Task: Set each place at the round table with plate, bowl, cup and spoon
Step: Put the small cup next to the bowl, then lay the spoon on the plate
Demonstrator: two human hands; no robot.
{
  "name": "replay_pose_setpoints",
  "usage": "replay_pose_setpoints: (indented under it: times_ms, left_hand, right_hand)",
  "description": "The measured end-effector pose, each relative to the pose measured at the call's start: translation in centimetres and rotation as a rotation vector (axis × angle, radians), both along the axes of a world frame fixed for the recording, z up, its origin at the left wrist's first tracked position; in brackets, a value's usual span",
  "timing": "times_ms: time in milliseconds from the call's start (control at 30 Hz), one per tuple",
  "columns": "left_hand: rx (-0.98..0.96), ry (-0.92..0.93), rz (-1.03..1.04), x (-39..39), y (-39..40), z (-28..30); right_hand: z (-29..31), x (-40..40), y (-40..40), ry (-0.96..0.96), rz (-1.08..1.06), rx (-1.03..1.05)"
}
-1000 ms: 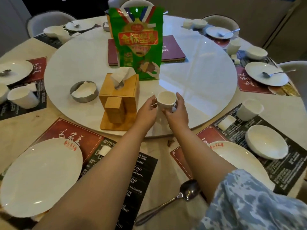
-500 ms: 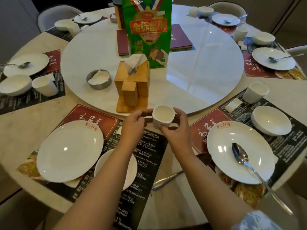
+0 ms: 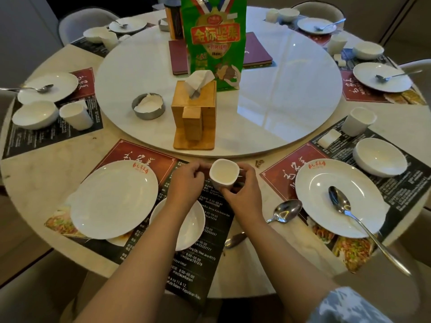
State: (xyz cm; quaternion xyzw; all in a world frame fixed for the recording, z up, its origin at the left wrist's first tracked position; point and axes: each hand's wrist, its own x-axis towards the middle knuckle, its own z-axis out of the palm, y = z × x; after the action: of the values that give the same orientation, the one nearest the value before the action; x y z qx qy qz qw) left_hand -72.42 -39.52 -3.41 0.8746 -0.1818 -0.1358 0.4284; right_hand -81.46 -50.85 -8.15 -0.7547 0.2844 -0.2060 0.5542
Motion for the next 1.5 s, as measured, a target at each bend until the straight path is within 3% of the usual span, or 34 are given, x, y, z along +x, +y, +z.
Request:
replay_pose_setpoints:
  times_ms: [200, 333, 467, 600, 733, 900, 1067, 1233, 1367, 1500]
  left_hand:
    - [-0.103, -0.268, 0.056, -4.1, 0.7, 0.0]
    - [-0.171, -0.374, -0.259, -9.3, 1.9, -1.3]
    - [-0.016, -0.383, -0.369, -13.2, 2.0, -4.4]
    - [0.177, -0.403, -0.307, -14.7, 1.0, -5.4]
    - [0.322, -0.402, -0.270, -14.4, 0.3, -5.8]
    - [0.452, -0.436, -0.304, -13.7, -0.3, -6.0]
    - [0.655, -0.336, -0.379, -14.0, -0.5, -5.0]
    - [0.355, -0.082, -0.322, -16.7, 3.7, -3.2]
    - [0.085, -0.088, -0.272, -18.8, 10.2, -2.1]
    - [-0.050, -0.048, -0.070, -17.6, 15.8, -1.8]
  right_hand:
    - [0.9, -3.5, 1.1, 0.108, -0.050, -0.056]
    - [0.9, -9.7, 2.8, 0.178, -0.158, -0.215]
    - [-0.3, -15.0, 4.4, 0.446, -0.196, -0.479]
    - [-1.8, -18.4, 5.5, 0.736, 0.039, -0.613]
    - [-2.8, -19.6, 4.7, 0.776, 0.199, -0.621]
    - [-3.0, -19.7, 4.4, 0.794, 0.226, -0.638]
    - [-2.6, -19.7, 4.6, 0.798, 0.228, -0.617]
    - [-1.5, -19.7, 6.2, 0.779, 0.174, -0.597]
    - [-0.5, -19.0, 9.7, 0.744, 0.137, -0.607]
    - [0.2, -16.7, 14.2, 0.635, 0.187, -0.585]
